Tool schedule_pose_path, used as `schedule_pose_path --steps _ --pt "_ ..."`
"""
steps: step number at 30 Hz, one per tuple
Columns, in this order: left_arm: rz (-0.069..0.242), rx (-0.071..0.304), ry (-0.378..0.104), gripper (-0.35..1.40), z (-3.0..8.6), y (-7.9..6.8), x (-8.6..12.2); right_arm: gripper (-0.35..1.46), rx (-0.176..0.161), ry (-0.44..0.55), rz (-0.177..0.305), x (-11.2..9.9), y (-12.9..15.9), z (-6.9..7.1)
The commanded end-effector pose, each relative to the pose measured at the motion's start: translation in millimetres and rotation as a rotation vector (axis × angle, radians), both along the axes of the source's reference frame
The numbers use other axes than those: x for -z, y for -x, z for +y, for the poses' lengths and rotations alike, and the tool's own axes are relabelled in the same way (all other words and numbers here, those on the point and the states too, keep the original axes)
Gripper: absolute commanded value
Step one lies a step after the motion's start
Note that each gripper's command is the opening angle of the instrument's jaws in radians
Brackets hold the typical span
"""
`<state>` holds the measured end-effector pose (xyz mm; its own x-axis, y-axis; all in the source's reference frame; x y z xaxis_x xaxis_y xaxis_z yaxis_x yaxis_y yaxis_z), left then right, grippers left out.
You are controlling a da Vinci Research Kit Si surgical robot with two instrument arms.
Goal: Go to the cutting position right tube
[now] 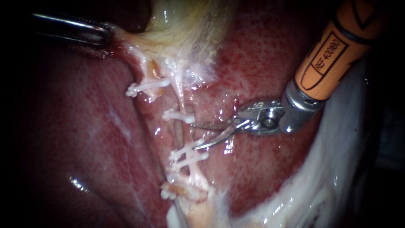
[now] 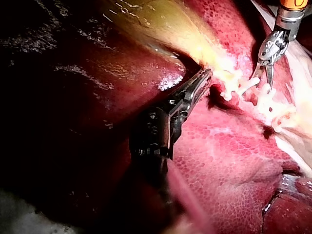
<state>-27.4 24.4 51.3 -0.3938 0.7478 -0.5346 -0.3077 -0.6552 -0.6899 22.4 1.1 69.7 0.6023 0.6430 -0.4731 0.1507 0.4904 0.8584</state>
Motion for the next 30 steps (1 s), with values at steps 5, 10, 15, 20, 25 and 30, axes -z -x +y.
schedule_pose_path --steps 5,10,15,20,25,30 --pt "0.001 0.002 0.001 -0.35 0.0 0.0 0.0 1.38 0.005 -0.015 0.057 0.5 -1.0 -0.3" --pt "0.001 0.002 0.001 -0.35 0.0 0.0 0.0 1.38 -0.003 -0.036 0.106 0.9 -2.1 -0.6" --pt "0.001 0.002 0.001 -0.35 0.0 0.0 0.0 1.38 -0.022 -0.059 0.152 1.3 -2.9 -0.6" --pt "0.001 0.002 0.001 -0.35 0.0 0.1 0.0 1.38 -0.043 -0.09 0.212 1.7 -4.0 -0.5" --pt "0.001 0.002 0.001 -0.35 0.0 0.1 0.0 1.37 -0.041 -0.101 0.218 2.4 -4.8 -0.4" --pt "0.001 0.002 0.001 -0.35 0.1 0.1 0.0 1.37 -0.041 -0.115 0.208 2.6 -5.7 -0.5"
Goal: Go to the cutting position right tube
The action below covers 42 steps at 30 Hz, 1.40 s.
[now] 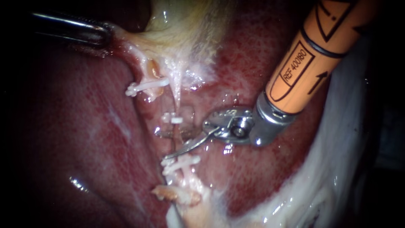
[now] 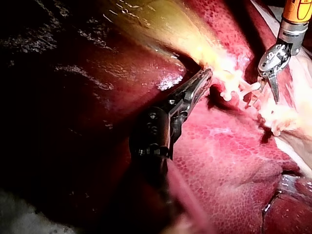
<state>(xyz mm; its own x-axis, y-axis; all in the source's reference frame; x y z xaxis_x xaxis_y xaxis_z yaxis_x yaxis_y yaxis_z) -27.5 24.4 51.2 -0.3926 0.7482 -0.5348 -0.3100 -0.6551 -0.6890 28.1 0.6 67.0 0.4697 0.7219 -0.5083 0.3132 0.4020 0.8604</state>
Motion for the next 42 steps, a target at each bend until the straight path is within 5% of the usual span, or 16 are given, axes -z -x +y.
schedule_pose_path --steps 1,5,9,15,22,42 --pt "0.0 0.0 0.0 -0.35 0.0 0.0 -0.1 1.37 0.001 -0.001 -0.002 0.0 -0.2 0.0" --pt "0.0 0.0 0.0 -0.35 0.0 0.1 -0.1 1.37 0.004 -0.043 -0.021 0.1 -0.3 0.1" --pt "0.0 0.0 0.0 -0.35 0.0 0.0 -0.1 1.3 0.072 -0.023 -0.09 1.0 1.2 0.6" --pt "0.0 0.0 0.0 -0.35 0.0 0.0 -0.1 1.35 0.084 -0.048 -0.125 1.7 2.3 1.4" --pt "0.001 0.001 0.0 -0.35 0.0 0.1 -0.1 1.35 0.092 -0.067 -0.139 1.2 1.5 0.5" --pt "0.001 0.001 0.0 -0.35 0.0 0.2 -0.1 1.35 -0.069 -0.167 0.012 0.7 -2.0 0.8"
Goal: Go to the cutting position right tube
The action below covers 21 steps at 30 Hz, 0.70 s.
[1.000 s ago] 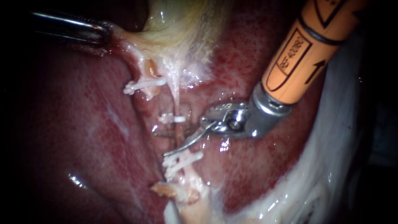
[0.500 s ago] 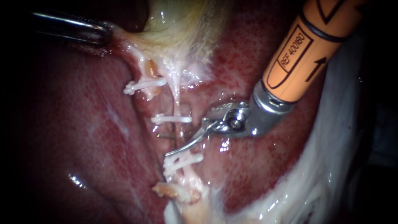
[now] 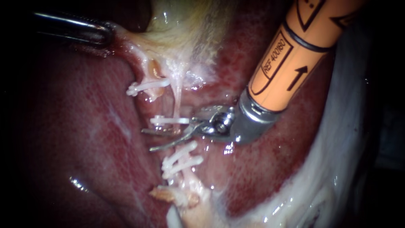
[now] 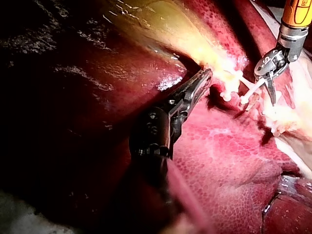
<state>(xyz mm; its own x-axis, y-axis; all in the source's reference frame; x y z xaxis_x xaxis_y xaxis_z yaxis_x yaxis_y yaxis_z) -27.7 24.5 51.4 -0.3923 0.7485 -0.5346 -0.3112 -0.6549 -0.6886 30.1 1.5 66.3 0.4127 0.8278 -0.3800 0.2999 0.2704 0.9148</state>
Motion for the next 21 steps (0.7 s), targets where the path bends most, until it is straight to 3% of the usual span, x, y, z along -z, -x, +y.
schedule_pose_path --steps 1,11,21 --pt "0.0 0.0 0.0 -0.35 0.0 0.0 0.0 1.35 -0.005 0.005 -0.001 0.0 -0.1 0.0" --pt "0.0 0.0 0.0 -0.35 0.0 0.0 0.0 1.35 -0.016 0.001 0.017 0.2 -0.4 -0.3" --pt "0.0 0.0 0.0 -0.35 0.0 0.0 0.0 1.35 -0.031 -0.023 0.052 2.6 -1.0 -1.3"
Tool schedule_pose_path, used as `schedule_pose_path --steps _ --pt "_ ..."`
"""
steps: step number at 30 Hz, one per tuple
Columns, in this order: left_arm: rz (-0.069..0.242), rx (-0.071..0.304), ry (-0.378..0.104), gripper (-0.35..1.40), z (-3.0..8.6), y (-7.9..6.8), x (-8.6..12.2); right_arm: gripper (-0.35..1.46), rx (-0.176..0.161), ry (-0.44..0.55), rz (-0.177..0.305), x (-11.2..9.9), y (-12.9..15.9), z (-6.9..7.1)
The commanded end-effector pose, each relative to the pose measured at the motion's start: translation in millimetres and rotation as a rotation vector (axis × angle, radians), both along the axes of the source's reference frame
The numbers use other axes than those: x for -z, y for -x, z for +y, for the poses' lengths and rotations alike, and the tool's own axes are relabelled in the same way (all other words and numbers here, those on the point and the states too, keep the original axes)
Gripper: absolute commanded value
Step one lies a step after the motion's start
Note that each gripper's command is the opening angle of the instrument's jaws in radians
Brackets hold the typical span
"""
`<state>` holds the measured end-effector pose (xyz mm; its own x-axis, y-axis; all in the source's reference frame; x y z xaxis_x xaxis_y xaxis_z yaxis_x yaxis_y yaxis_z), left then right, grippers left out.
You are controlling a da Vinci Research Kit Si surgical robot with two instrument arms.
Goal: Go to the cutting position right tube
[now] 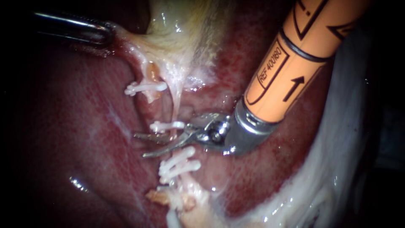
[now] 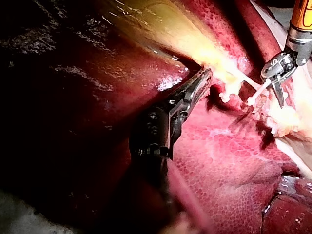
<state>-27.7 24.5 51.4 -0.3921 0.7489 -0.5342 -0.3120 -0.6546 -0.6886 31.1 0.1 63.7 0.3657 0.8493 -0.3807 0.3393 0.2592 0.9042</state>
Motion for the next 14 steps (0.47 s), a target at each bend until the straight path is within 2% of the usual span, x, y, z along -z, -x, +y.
schedule_pose_path --steps 1,14 --pt "-0.001 -0.001 0.0 -0.35 0.0 0.0 0.0 1.35 0.001 0.0 0.0 0.1 0.0 0.0" --pt "-0.001 -0.001 0.0 -0.35 0.0 0.0 0.0 1.33 -0.002 -0.002 0.004 -0.1 0.0 0.0"
